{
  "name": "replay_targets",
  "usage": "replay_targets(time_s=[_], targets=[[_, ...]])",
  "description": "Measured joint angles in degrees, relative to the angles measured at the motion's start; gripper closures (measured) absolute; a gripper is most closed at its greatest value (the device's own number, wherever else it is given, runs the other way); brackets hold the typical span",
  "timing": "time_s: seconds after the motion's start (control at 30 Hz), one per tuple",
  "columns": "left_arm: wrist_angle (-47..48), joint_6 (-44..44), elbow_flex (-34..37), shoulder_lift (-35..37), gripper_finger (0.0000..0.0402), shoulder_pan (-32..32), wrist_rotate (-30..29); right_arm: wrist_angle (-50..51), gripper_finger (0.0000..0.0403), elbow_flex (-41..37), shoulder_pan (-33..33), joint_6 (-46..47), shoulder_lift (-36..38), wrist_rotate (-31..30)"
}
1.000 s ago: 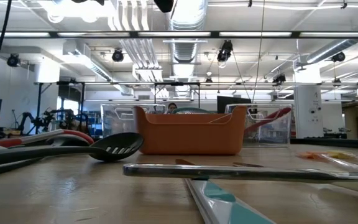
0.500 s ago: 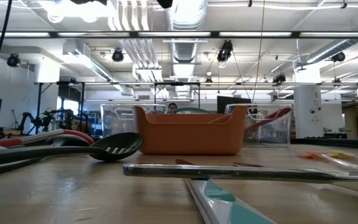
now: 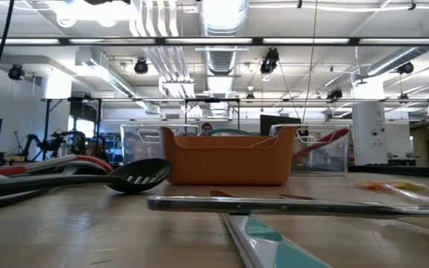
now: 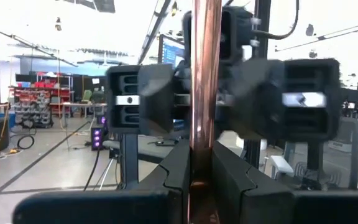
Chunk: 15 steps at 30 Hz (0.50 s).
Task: Pick & Place Kitchen Items
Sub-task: Put the gold knife into the orange bin
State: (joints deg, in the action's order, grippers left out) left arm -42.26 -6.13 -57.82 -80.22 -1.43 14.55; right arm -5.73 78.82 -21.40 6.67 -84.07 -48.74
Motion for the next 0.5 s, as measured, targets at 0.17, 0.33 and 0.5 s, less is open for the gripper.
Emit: replay_targets(time_s=[0.17,0.33,0.5], targets=[[0.24,0.17,0.0,0.0,0.0359,-0.09,0.0,-0.42,0.0263,0.14,2.03,3.73,-0.46,4.56],[0.08,0.19,0.0,-0.07,0.0359,-0.37,0.23,-0.88,0.033,0.67,4.11,5.83,-1.8,11.41],[0.39,-0.87,0.0,-0.07,0.0359,-0.51,-0.02,-0.4,0.0374,0.67,4.28,2.02,-1.23,10.97]])
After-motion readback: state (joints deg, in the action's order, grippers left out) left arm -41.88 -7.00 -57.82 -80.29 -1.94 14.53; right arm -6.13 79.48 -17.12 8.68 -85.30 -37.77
